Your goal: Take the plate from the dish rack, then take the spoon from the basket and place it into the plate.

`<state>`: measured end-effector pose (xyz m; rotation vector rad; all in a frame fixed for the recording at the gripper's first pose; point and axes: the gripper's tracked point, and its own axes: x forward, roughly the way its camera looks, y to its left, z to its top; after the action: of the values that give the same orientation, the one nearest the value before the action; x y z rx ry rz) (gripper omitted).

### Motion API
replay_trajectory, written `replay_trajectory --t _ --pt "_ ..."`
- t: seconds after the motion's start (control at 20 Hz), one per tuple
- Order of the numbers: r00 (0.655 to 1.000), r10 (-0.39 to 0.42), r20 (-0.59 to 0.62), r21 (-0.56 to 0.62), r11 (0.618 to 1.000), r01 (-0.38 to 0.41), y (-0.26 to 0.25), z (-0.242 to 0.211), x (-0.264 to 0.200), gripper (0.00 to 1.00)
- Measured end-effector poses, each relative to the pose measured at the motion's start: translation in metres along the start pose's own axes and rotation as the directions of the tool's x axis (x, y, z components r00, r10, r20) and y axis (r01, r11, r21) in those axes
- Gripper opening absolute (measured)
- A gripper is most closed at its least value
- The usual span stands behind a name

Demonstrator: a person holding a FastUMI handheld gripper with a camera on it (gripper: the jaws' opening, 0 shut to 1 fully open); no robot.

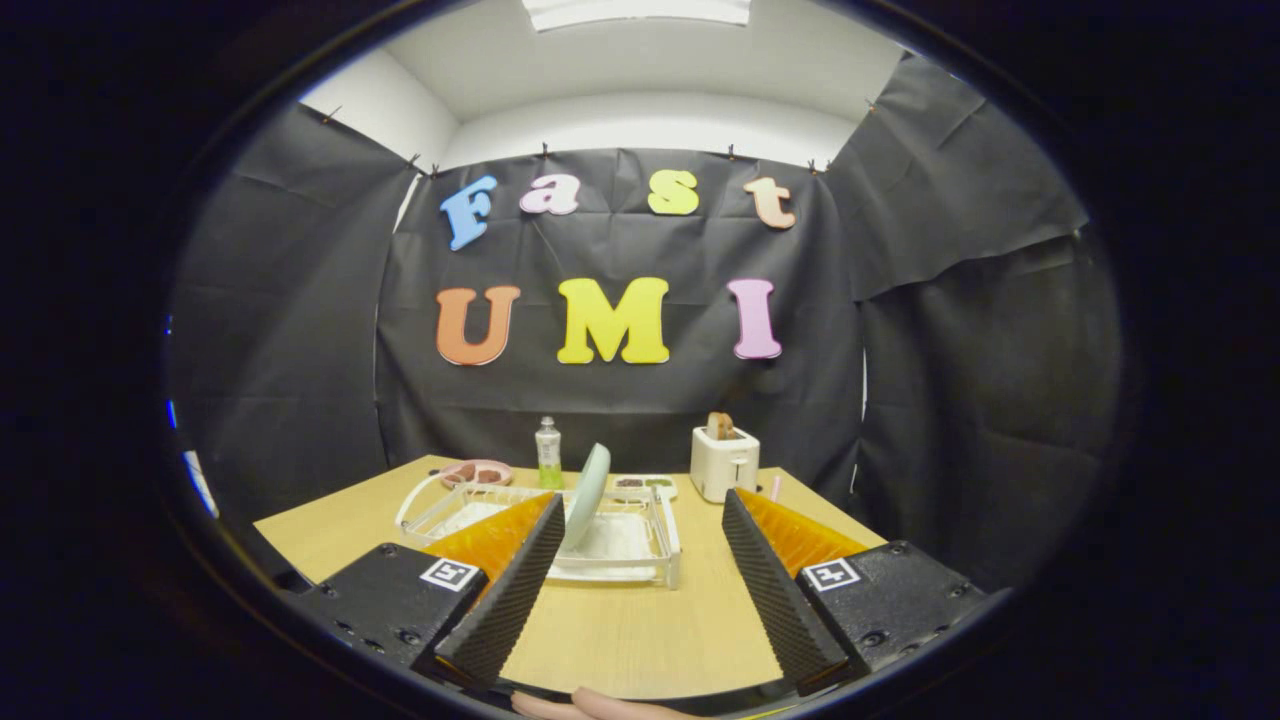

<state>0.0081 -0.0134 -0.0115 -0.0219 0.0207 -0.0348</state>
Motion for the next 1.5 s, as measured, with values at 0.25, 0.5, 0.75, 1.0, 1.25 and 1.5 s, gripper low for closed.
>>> replay_trajectory --t 0.25,0.5,0.75,1.0,1.25,1.5 --pt "1.0 0.0 -0.011 -0.019 1.0 0.0 0.001 0.014 0.023 1.0" --pt "0.994 0.052 -0.099 -0.102 0.993 -0.062 0.013 0.027 0.075 1.0" --pt "0.96 0.066 -0.271 -0.181 0.976 -0.118 0.025 0.024 0.149 1.0" --pt "0.892 0.091 -0.443 -0.176 0.967 -0.186 0.052 0.018 0.226 1.0" --pt "0.792 0.063 -0.608 -0.163 0.966 -0.202 0.071 0.009 0.278 0.91" --pt "0.67 -0.053 -0.74 -0.206 0.967 -0.151 0.066 -0.007 0.312 0.62"
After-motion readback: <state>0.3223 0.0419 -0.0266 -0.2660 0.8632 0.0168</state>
